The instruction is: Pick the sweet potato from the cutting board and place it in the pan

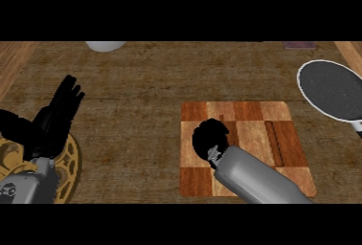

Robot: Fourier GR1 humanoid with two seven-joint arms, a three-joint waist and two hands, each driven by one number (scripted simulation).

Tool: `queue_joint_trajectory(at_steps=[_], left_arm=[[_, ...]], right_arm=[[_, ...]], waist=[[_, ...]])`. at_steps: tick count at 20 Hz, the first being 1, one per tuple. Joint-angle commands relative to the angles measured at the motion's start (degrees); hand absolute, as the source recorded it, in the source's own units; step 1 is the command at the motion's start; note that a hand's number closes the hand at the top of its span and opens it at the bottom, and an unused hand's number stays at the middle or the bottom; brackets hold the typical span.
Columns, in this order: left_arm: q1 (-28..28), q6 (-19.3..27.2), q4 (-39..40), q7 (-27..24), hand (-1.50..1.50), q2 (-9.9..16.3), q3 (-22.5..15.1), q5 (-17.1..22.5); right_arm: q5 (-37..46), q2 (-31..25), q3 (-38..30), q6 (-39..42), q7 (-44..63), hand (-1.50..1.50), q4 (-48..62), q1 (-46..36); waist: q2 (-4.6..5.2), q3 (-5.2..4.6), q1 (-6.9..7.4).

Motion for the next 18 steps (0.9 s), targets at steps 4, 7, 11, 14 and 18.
queue_joint_trajectory(at_steps=[4,7,11,14,18], left_arm=[[-0.7,0.4,-0.6,1.7,0.0,-1.0,0.3,-0.9],[1.7,-0.3,-1.1,-0.8,0.0,-1.6,0.1,-1.5],[-0.5,0.2,-1.5,2.0,0.0,-1.5,1.7,-1.3],[-0.4,-0.6,-1.0,2.5,0.0,-1.0,1.4,-1.4],[0.8,1.1,0.3,0.1,0.0,-1.5,2.6,-2.0]], right_arm=[[3.0,0.8,0.1,-4.5,-7.0,1.5,5.6,1.5],[3.5,3.6,-1.9,-6.8,-6.8,1.5,8.0,2.1],[6.9,0.8,-1.8,-7.5,-6.3,1.5,-3.3,5.7],[7.6,-1.9,-6.7,-14.7,-8.2,1.5,-4.6,2.8],[1.3,-7.8,-20.9,-24.3,-7.7,1.5,-14.5,7.8]], waist=[[0.97,0.18,-0.01],[1.0,0.18,0.18],[0.77,0.17,-0.48],[0.79,0.2,-0.5],[0.33,0.35,-3.86]])
